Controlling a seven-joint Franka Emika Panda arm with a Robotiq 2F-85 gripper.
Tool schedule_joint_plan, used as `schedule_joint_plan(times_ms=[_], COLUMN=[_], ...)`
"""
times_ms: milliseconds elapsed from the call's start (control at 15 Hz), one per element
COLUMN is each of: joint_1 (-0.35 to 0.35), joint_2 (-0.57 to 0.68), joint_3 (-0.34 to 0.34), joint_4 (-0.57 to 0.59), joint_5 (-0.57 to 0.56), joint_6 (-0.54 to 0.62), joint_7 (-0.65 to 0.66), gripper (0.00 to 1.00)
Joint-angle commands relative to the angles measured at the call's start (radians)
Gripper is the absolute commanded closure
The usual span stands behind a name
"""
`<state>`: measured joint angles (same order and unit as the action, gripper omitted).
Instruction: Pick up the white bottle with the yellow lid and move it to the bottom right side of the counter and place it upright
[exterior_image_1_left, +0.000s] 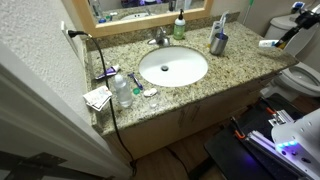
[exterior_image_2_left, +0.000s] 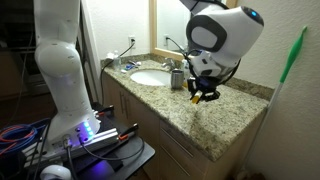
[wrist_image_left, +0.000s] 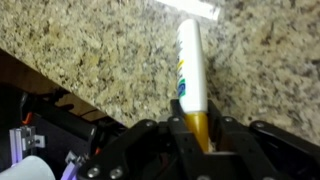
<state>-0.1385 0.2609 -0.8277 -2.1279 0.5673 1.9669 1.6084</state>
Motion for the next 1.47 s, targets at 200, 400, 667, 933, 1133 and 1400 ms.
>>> schedule_joint_plan(times_ms=[200,400,667,933,1133,1400], joint_1=[-0.054,-0.054,-0.077,-0.124,-0.126,-0.118], joint_2=[-0.092,-0.094,-0.118,-0.122,-0.078,-0.072], joint_3=[0.052,0.077,0.098,0.154,0.175,0.241], joint_4=[0.002,0.032,0.143,0.158,0.183,0.288], joint_5=[-0.176,-0.305,-0.303,-0.265,-0.371,-0.475], joint_6=[0.009,-0.035,-0.255,-0.292,-0.316,-0.483], joint_7=[0.159,0.412,0.656,0.618,0.729,1.001], gripper=[0.93,0.93,0.93,0.74,0.93,0.93])
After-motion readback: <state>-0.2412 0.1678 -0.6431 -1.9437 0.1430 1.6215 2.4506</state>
